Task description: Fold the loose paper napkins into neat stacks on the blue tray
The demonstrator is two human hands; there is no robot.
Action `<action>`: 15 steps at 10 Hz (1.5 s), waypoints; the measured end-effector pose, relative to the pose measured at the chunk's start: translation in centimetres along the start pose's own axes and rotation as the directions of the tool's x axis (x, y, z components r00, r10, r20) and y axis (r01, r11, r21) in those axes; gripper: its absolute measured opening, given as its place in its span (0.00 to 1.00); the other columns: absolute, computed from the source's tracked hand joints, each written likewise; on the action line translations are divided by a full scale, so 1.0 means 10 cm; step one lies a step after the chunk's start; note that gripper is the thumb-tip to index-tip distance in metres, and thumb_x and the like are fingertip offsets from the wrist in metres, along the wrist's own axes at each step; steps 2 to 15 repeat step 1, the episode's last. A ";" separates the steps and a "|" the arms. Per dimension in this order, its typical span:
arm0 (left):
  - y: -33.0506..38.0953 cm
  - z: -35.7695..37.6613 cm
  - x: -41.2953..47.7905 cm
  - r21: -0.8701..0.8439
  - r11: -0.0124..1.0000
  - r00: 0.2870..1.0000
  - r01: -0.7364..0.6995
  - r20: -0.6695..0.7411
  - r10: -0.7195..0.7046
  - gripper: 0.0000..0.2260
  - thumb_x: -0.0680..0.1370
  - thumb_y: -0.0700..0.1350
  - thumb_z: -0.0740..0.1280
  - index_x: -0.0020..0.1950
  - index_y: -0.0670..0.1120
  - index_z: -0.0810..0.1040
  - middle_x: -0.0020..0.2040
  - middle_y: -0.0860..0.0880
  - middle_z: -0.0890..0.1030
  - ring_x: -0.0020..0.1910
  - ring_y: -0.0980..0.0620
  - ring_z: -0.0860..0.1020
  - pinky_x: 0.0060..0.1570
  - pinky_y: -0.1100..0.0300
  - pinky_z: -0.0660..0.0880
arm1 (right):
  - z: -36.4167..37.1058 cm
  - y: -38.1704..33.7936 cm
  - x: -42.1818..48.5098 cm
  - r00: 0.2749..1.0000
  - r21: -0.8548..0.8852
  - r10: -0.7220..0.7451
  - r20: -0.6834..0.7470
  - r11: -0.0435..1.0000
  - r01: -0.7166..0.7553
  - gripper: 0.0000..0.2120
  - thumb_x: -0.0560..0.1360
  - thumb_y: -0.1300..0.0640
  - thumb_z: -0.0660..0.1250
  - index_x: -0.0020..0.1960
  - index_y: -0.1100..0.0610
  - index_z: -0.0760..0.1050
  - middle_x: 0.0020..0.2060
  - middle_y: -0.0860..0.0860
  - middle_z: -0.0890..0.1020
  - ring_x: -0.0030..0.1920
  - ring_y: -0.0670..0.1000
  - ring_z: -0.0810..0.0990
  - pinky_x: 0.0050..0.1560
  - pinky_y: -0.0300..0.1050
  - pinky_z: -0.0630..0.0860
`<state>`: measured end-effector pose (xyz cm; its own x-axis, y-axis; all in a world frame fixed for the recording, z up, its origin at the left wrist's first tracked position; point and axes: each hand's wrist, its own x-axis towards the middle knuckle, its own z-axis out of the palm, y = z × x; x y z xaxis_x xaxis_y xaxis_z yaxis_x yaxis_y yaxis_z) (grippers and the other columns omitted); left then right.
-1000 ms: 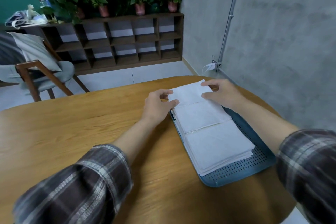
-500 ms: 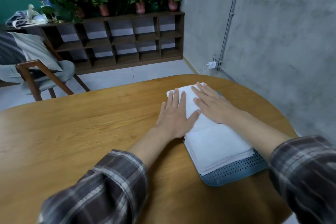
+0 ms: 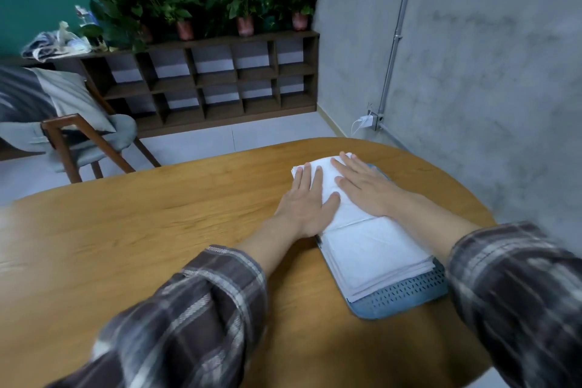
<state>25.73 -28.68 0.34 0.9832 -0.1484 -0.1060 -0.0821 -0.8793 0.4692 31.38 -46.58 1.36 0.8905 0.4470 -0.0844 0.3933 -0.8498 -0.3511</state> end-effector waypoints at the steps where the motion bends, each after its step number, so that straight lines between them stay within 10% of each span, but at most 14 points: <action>1: 0.02 -0.33 -0.14 0.013 1.000 0.995 -0.010 -0.095 0.011 0.34 0.86 0.65 0.50 0.87 0.49 0.46 0.87 0.50 0.43 0.86 0.51 0.42 0.82 0.46 0.45 | -0.20 -0.17 -0.07 0.998 -0.060 -0.023 -0.058 0.998 0.019 0.27 0.89 0.44 0.50 0.86 0.44 0.48 0.85 0.44 0.44 0.85 0.46 0.40 0.84 0.56 0.41; 15: 0.02 -0.33 -0.14 0.013 1.000 0.995 -0.010 -0.095 0.011 0.34 0.86 0.65 0.50 0.87 0.49 0.46 0.87 0.50 0.43 0.86 0.51 0.42 0.82 0.46 0.45 | -0.20 -0.17 -0.07 0.998 -0.060 -0.023 -0.058 0.998 0.019 0.27 0.89 0.44 0.50 0.86 0.44 0.48 0.85 0.44 0.44 0.85 0.46 0.40 0.84 0.56 0.41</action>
